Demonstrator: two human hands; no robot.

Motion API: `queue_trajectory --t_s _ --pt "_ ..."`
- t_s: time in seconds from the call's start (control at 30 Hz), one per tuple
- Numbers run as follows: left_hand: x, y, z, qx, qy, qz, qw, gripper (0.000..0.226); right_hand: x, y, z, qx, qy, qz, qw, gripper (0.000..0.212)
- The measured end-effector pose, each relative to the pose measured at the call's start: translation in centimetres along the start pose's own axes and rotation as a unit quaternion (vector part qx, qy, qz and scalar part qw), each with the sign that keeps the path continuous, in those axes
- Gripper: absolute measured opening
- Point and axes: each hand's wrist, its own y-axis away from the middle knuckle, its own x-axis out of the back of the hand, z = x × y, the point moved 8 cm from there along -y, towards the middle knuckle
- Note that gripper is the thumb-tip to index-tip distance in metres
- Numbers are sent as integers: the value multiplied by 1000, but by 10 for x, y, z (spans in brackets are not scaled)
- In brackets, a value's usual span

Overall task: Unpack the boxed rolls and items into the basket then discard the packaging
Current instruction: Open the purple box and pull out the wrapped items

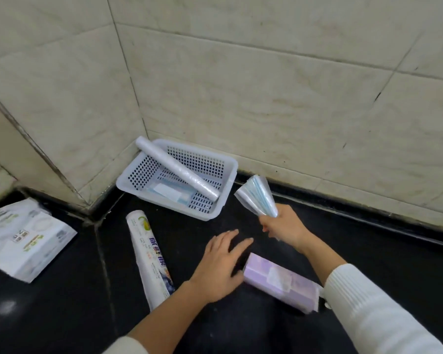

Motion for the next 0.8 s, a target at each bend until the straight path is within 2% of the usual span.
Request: queue_trajectory --t_s 0.13,0.2,0.33,0.4,0.63,0.7,0.8 --pt "68 2 -85 87 17 134 987 60 -33 -31 -48 35 -6 6 999 12" --pt "89 2 -127 124 14 158 980 55 -54 -47 -71 51 6 -10 999 13" --pt "107 -7 -197 173 -24 137 975 49 -95 -82 -102 94 92 -48 990 12" --pt "105 -11 -218 174 -31 109 978 47 -116 -100 -107 100 175 -76 977 21" --pt "99 -15 -229 158 0 123 980 45 -167 -135 -85 27 393 -177 902 43" --pt "97 -16 -231 164 0 121 979 45 -167 -138 -87 27 444 -168 880 40" --pt "94 -16 -233 166 13 126 978 44 -163 -143 -96 64 468 -134 871 35"
